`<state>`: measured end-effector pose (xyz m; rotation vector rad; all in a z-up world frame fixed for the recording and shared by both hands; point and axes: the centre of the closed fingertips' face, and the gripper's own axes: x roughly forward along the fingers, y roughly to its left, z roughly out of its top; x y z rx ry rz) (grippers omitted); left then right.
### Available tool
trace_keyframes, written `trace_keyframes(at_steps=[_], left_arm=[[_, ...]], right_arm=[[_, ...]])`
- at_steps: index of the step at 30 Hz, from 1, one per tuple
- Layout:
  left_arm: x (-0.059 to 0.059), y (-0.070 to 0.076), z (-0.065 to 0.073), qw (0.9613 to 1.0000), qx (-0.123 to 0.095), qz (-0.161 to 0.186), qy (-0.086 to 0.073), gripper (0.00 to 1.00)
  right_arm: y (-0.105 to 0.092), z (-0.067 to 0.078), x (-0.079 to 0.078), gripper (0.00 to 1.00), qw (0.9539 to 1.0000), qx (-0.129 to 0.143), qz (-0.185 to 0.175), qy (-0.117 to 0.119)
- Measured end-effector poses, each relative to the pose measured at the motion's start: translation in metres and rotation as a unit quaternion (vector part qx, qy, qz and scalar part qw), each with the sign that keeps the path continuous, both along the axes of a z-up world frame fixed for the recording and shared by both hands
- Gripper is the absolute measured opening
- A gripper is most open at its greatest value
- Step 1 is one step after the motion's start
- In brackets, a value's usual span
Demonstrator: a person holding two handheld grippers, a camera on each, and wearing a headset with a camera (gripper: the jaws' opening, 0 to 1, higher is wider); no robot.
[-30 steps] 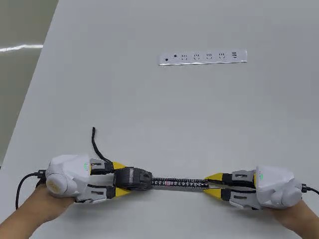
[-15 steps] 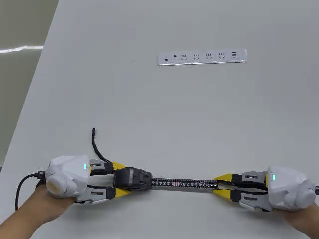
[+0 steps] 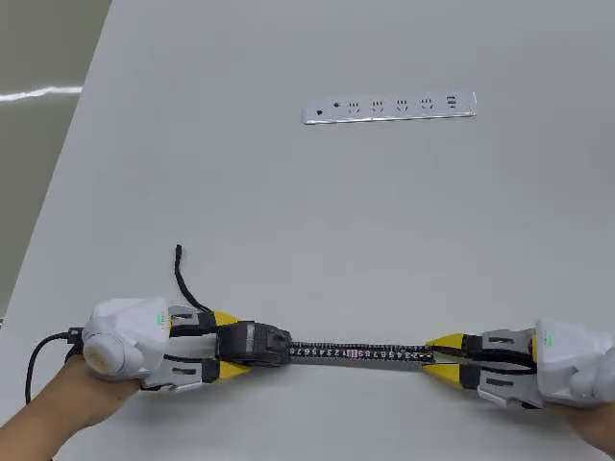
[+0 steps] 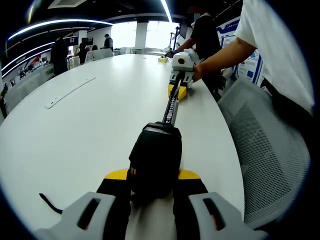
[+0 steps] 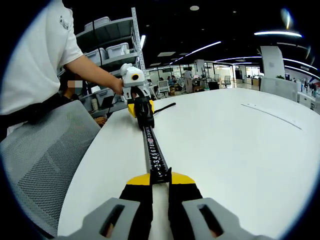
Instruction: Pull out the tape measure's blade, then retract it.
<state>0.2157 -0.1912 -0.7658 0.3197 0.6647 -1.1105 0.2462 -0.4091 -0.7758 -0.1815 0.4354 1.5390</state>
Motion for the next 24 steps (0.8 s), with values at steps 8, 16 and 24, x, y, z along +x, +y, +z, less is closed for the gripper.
trace_keyframes(at_steps=[8,16,24], left_arm=[[0.000,0.000,-0.001,1.0000,0.001,-0.001,0.001,0.28],[0.000,0.000,0.000,1.0000,0.002,0.000,0.001,0.28],[0.000,-0.001,-0.001,1.0000,0.004,0.000,0.002,0.28]], right_arm=[[-0.006,0.001,0.000,0.07,1.0000,0.002,-0.006,0.005],[-0.019,0.003,0.003,0.07,0.9999,0.000,-0.012,0.003],[-0.031,0.001,0.007,0.07,0.9999,-0.004,-0.014,0.002]])
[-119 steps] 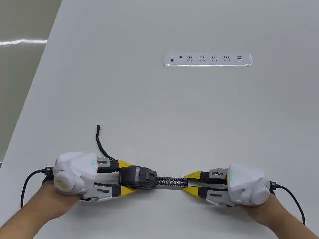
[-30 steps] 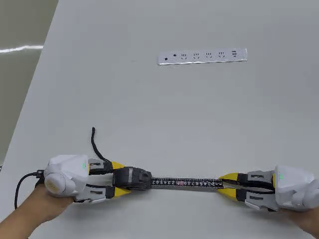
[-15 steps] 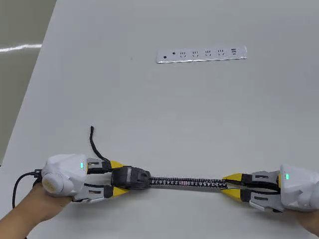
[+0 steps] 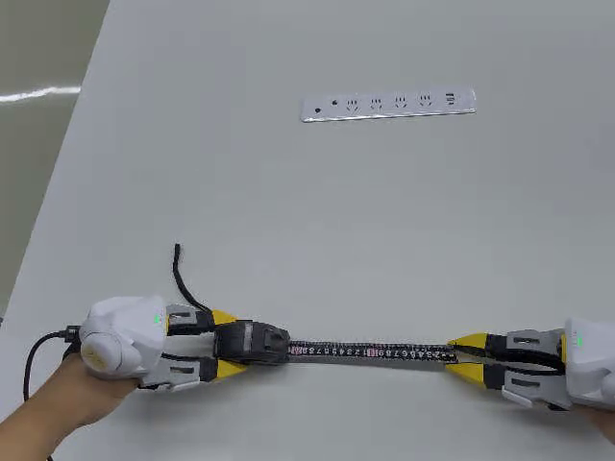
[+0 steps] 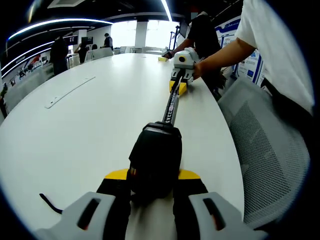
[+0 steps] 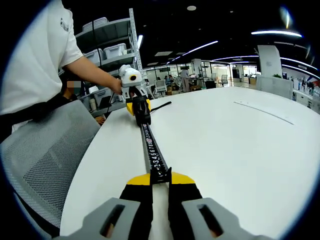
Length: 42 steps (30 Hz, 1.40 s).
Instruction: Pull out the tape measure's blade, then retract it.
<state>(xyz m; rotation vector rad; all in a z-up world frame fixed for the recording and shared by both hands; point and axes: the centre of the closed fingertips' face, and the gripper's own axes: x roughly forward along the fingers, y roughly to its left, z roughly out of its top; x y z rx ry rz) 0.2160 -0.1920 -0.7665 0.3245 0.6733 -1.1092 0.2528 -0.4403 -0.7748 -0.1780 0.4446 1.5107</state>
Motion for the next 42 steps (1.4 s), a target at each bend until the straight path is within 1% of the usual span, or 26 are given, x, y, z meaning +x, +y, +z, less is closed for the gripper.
trace_keyframes(at_steps=[2,10,17,27,29,30,32,36,40,42], left_arm=[[0.000,0.000,0.000,1.0000,0.001,0.000,0.000,0.28],[-0.001,0.000,0.000,1.0000,0.003,0.000,0.001,0.28],[-0.001,0.000,0.000,1.0000,0.004,0.001,0.002,0.28],[-0.001,0.000,0.000,1.0000,0.008,0.001,0.003,0.28],[-0.001,0.000,0.000,1.0000,0.006,0.002,0.003,0.28],[-0.001,0.000,0.000,1.0000,0.007,0.001,0.003,0.28],[-0.001,0.001,0.000,1.0000,0.008,0.001,0.004,0.28],[-0.001,0.000,0.000,1.0000,0.007,0.000,0.004,0.28],[-0.001,0.001,0.000,1.0000,0.006,0.001,0.004,0.29],[-0.001,0.000,0.000,1.0000,0.006,0.001,0.004,0.29]], right_arm=[[-0.002,0.001,0.000,0.07,1.0000,0.000,-0.001,0.002],[-0.011,0.005,0.002,0.07,1.0000,-0.001,-0.001,-0.002],[-0.021,0.003,0.003,0.07,1.0000,-0.004,-0.005,0.000],[-0.030,0.008,0.004,0.07,0.9999,-0.005,-0.008,-0.001],[-0.030,0.008,0.005,0.07,0.9999,-0.007,-0.011,-0.002],[-0.029,0.009,0.003,0.07,0.9999,-0.006,-0.011,0.001],[-0.028,0.010,0.004,0.07,0.9999,-0.006,-0.013,-0.004],[-0.027,0.011,0.003,0.08,0.9999,-0.007,-0.014,0.001],[-0.027,0.011,0.001,0.09,0.9999,-0.009,-0.014,-0.002],[-0.027,0.009,0.001,0.09,0.9998,-0.010,-0.015,0.001]])
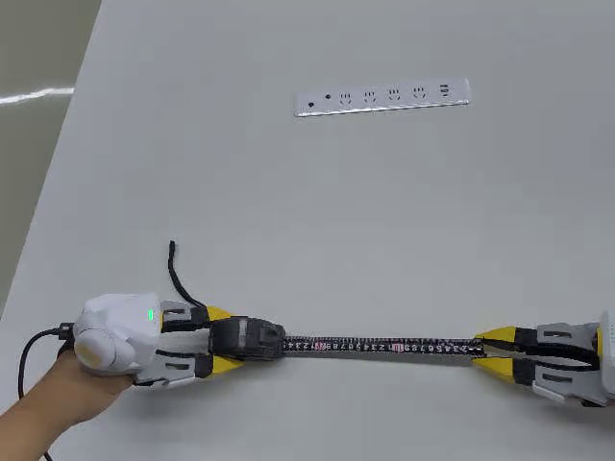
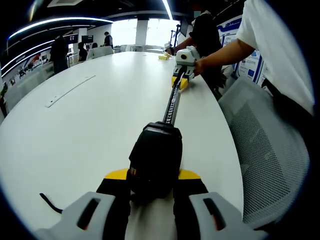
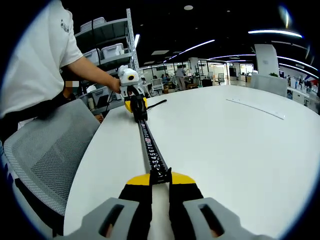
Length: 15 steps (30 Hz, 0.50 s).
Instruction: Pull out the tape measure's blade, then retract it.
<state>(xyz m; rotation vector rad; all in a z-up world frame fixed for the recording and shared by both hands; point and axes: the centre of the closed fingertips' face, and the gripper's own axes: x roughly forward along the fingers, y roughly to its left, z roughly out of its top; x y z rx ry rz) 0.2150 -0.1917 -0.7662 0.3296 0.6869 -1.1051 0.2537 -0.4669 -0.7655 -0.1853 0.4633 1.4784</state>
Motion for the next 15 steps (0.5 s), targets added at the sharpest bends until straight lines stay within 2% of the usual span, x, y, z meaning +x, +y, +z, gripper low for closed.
trace_keyframes(at_steps=[5,15], left_arm=[[0.0001,0.0003,-0.0001,1.0000,-0.002,0.001,0.000,0.29],[0.0000,-0.0005,-0.0005,1.0000,-0.005,0.002,0.002,0.29]], right_arm=[[-0.0009,-0.0053,-0.0019,0.10,1.0000,-0.003,0.001,-0.005],[-0.0008,-0.0063,-0.0027,0.11,0.9998,-0.001,-0.002,-0.018]])
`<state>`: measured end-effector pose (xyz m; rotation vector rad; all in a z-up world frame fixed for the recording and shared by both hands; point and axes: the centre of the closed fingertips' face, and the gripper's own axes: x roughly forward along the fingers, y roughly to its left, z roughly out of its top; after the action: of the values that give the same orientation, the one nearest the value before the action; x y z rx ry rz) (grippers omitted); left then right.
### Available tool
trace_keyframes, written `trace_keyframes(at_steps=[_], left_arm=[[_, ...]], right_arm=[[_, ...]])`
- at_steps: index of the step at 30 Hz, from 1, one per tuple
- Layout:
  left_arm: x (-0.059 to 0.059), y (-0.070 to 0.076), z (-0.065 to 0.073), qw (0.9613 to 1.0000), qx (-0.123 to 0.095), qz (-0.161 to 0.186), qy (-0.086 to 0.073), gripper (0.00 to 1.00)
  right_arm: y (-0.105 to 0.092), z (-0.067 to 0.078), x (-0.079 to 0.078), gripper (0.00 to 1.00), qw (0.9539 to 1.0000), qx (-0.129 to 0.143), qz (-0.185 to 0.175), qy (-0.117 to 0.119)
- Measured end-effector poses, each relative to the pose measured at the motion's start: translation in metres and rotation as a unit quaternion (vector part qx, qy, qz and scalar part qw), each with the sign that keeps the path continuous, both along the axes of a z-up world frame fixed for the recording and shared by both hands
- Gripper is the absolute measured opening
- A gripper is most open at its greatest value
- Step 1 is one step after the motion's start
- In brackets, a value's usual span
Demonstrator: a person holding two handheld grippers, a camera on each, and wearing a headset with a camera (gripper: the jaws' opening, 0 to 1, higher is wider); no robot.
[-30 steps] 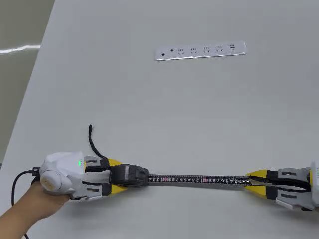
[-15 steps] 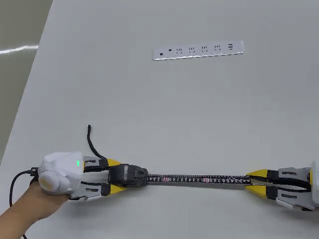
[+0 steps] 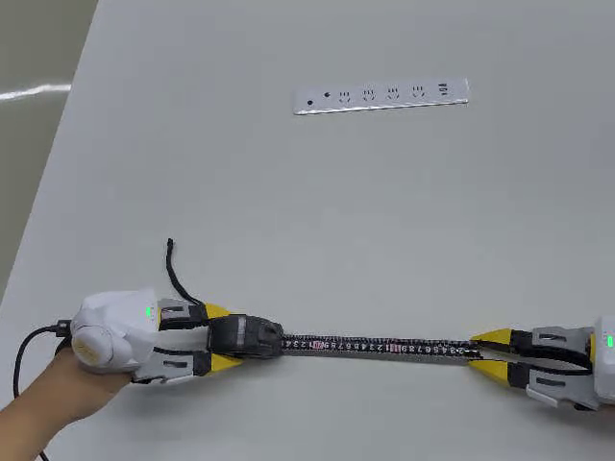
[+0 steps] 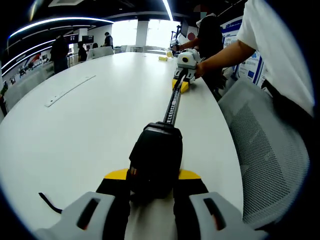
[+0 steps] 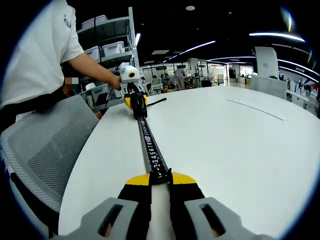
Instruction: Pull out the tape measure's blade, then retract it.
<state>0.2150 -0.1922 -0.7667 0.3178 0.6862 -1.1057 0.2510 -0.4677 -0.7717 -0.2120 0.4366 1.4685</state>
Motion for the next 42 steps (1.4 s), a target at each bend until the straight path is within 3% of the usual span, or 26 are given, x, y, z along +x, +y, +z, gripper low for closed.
trace_keyframes(at_steps=[24,28,36,42], left_arm=[[0.0005,-0.0008,-0.0012,1.0000,-0.002,0.001,0.003,0.30],[0.0004,-0.0005,-0.0019,0.9998,0.017,-0.007,-0.003,0.30],[0.0006,-0.0019,-0.0010,0.9996,0.026,-0.013,-0.005,0.30],[0.0014,-0.0037,-0.0006,0.9998,0.018,-0.007,-0.001,0.32]], right_arm=[[-0.0013,-0.0009,0.0034,0.13,0.9999,0.002,-0.013,0.000],[-0.0011,-0.0012,0.0037,0.13,0.9999,0.002,-0.015,0.003],[-0.0045,-0.0053,0.0057,0.13,0.9998,0.003,-0.019,0.006],[-0.0055,-0.0077,0.0062,0.13,0.9998,0.003,-0.020,0.004]])
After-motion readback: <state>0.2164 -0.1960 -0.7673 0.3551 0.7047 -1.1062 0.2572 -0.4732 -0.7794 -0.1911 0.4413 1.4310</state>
